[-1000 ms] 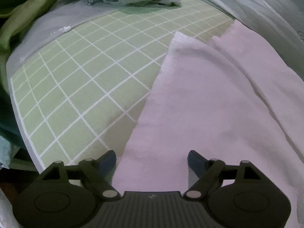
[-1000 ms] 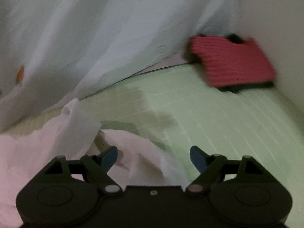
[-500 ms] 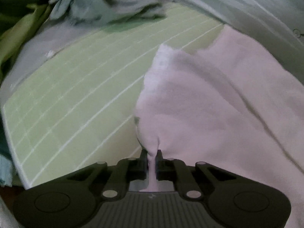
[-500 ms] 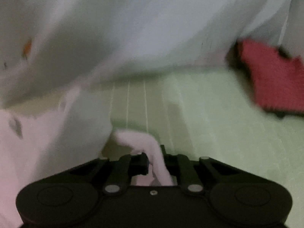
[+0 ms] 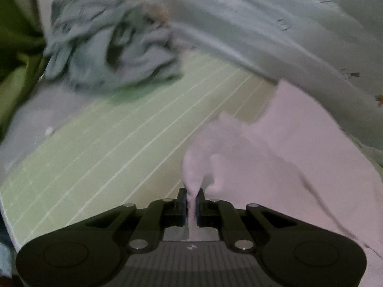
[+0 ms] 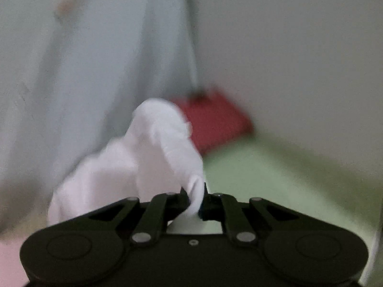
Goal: Fold clothes
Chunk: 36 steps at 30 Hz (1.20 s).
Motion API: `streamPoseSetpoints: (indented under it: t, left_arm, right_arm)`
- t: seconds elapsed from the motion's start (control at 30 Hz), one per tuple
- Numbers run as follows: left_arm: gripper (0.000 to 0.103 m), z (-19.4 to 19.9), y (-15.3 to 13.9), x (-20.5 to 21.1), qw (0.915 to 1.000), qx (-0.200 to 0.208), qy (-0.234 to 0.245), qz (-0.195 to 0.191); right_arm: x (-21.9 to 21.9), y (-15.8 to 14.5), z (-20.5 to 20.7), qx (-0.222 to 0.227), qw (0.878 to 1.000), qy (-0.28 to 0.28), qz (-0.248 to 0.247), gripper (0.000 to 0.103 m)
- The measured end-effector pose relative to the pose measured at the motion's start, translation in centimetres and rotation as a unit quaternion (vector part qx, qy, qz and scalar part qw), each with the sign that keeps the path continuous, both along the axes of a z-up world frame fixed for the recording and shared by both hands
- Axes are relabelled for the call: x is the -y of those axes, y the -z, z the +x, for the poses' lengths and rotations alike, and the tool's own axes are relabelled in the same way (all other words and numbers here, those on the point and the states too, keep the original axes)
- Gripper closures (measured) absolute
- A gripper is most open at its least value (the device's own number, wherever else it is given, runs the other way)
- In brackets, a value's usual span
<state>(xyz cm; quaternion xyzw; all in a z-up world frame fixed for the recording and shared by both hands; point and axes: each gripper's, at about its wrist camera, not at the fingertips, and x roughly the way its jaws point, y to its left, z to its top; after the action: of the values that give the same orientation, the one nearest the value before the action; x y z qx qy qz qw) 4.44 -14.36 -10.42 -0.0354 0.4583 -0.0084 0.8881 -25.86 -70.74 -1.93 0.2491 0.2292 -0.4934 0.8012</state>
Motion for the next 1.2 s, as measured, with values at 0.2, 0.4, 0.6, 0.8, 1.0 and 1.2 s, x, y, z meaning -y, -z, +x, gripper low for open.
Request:
streamPoseSetpoints:
  t: [0.2, 0.4, 0.6, 0.8, 1.0, 1.2]
  left_arm:
    - [0.094, -1.0, -0.2, -2.7, 0.9999, -0.005, -0.001, 0.009]
    - [0.094, 0.3, -1.6, -6.0, 0.9996, 0.008, -0.001, 0.026]
    - [0.094, 1.5, -2.0, -11.5, 0.9991, -0.001, -0.023, 0.036]
    - [0.094, 1.5, 0.0, -15.7, 0.9981, -0.038, -0.029, 0.039]
    - [0.087, 1.0, 1.4, -15.8, 0.9958, -0.066, -0.011, 0.062]
    - [0.054, -1.1, 0.5, -14.9, 0.9955, -0.061, -0.028, 0.068]
  right_arm:
    - [-2.6, 7.3, -4.4, -0.034, 0.992, 0.037, 0.116, 0.095]
    - [-5.5, 5.8, -5.1, -0.036, 0.994, 0.012, 0.098, 0.095]
    - [-9.8, 6.2, -5.6, -0.039, 0.993, 0.007, 0.110, 0.095]
    - [-15.0, 6.9, -6.0, -0.043, 0.991, 0.003, 0.125, 0.094]
    - [-18.6, 6.7, -6.3, -0.071, 0.990, -0.013, 0.123, 0.092]
    - [-17.7, 6.5, -6.9, -0.066, 0.990, -0.024, 0.119, 0.074]
